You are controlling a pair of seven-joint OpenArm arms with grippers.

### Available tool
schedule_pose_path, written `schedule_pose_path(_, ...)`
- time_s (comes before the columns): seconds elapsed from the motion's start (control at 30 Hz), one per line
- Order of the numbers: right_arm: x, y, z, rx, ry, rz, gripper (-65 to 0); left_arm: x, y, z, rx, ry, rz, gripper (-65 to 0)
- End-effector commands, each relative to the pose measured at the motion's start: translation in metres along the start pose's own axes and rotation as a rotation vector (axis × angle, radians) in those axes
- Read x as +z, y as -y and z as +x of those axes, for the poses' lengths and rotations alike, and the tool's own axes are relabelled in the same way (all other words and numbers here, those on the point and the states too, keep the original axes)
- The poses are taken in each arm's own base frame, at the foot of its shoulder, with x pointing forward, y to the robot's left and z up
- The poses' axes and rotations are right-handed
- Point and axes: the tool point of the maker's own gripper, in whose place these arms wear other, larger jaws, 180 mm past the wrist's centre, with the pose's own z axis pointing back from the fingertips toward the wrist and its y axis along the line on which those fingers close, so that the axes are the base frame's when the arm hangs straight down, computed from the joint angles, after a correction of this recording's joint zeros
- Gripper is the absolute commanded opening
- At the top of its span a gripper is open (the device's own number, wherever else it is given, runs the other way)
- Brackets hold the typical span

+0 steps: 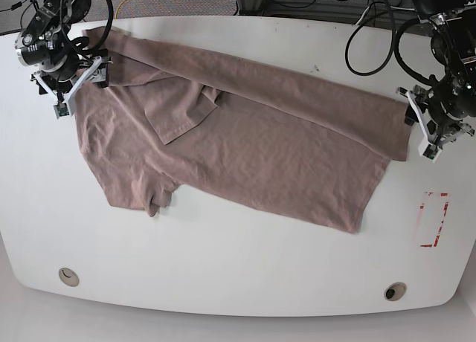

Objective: Fold the T-shirt properly
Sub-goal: 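Move the open left gripper back along the shirt edge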

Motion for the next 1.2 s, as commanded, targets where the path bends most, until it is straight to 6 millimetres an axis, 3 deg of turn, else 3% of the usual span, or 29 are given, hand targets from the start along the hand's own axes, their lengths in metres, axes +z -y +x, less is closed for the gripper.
schedule_pose_path(0.0,0.005,0.005,0.01,0.012,0.035,-0.016,-15.5,0.007,-0.022,0.006,0.02,0.013,0.053,-38.9)
schedule_pose_path(0.27,0.005,0.005,0.009,0.012,0.034,-0.016,-15.5,-0.009,-0.053,-0.018,0.172,-0.051,0.062,-27.8)
schedule_pose_path(0.37,0.005,0.005,0.009,0.011,0.034,-0.015,-15.5,-0.018,-0.055,-0.03,0.226,-0.075,0.038,-27.8)
schedule_pose_path(0.53,0.003,-0.001,0.007,-0.003,0.034,-0.002,-15.5,-0.027,-0.049,-0.038,0.253,-0.096,0.005,-27.8)
schedule_pose_path(0.77,0.003,-0.002,0.006,-0.006,0.033,0.002,-15.5,-0.036,-0.03,-0.032,0.276,-0.074,-0.048,-27.8)
schedule_pose_path(1.17,0.003,-0.002,0.007,-0.005,0.034,0.001,-15.5,-0.05,-0.015,-0.033,0.268,-0.083,-0.099,-27.8)
